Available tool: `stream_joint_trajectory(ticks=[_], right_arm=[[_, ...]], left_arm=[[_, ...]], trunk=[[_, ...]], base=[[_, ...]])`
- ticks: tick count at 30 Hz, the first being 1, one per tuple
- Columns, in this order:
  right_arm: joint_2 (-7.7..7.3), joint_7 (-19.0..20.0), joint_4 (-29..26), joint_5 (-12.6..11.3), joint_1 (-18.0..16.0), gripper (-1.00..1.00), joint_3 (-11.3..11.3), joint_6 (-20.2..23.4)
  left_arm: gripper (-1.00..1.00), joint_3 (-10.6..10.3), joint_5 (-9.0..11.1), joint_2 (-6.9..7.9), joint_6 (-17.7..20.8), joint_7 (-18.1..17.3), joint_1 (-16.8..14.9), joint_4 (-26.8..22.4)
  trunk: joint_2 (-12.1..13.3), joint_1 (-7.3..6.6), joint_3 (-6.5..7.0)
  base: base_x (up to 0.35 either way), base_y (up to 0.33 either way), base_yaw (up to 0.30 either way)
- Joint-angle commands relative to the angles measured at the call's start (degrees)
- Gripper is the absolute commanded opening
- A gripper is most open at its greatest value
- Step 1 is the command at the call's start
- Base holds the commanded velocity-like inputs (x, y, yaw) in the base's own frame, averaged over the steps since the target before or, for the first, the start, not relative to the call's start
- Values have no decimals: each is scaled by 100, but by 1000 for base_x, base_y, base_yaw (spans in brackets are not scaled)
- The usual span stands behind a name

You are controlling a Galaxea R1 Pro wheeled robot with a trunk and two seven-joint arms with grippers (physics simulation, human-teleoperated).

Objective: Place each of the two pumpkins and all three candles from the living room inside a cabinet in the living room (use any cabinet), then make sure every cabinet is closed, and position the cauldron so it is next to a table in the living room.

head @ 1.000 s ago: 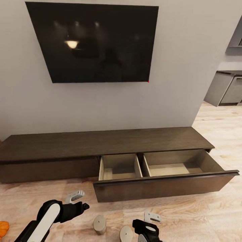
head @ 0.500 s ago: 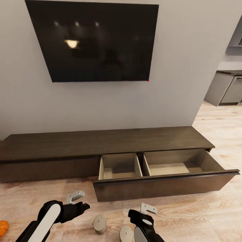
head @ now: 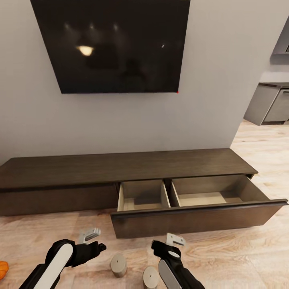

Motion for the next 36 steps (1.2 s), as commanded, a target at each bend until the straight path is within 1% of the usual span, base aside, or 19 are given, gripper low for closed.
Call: stream_joint_trajectory(ticks=[1,5,6,9,11,12,15,18,24,28,33,36], right_arm=[[3,-11,-20,3,-33,100,-1,33],[6,-123,-50,-32,-162,100,-4,161],[5,-149,-11,-45,-569,100,-10,2526],[16,-175,260,-66,-833,100,-127,2873],[34,-180,464,-67,-963,100,-188,2967],[46,-183,524,-66,-983,100,-197,2983],[112,-167,973,-45,-1059,100,-218,3017],[150,-163,1164,-29,-1092,100,-227,3021],[152,-142,1260,-4,-1103,100,-230,2983],[152,-127,1271,8,-1104,100,-231,2940],[152,-105,1284,2,-1104,100,-203,2613],[152,-69,1289,0,-1104,100,-188,2539]], left_arm=[[100,0,0,-2,1,33,0,0],[100,0,0,-6,5,162,-1,0],[100,0,0,-7,5,387,-1,0],[100,0,1,-7,5,419,-3,0],[100,-2,1,-33,15,431,-8,-3],[100,-3,1,-44,20,431,-8,-4],[100,-7,-5,-75,35,436,-17,-8],[100,-8,-8,-89,41,441,-27,-9],[100,-9,-2,-95,44,498,-32,-9],[100,-9,-1,-88,49,615,-30,-31],[100,-3,1,-92,44,851,-31,-87],[100,-4,4,-94,37,910,-32,-94]], trunk=[[-42,23,-19],[-202,110,-90],[-242,132,-108],[-362,198,-162],[-443,242,-198],[-483,264,-216],[-603,330,-270],[-723,396,-324],[-964,528,-432],[-1124,616,-503],[-1325,725,-593],[-1445,791,-647]], base=[[0,0,0],[0,0,0],[0,0,0],[0,0,0],[0,0,0],[0,0,0],[0,0,0],[0,0,0],[0,0,0],[0,0,0],[0,0,0],[0,0,0]])
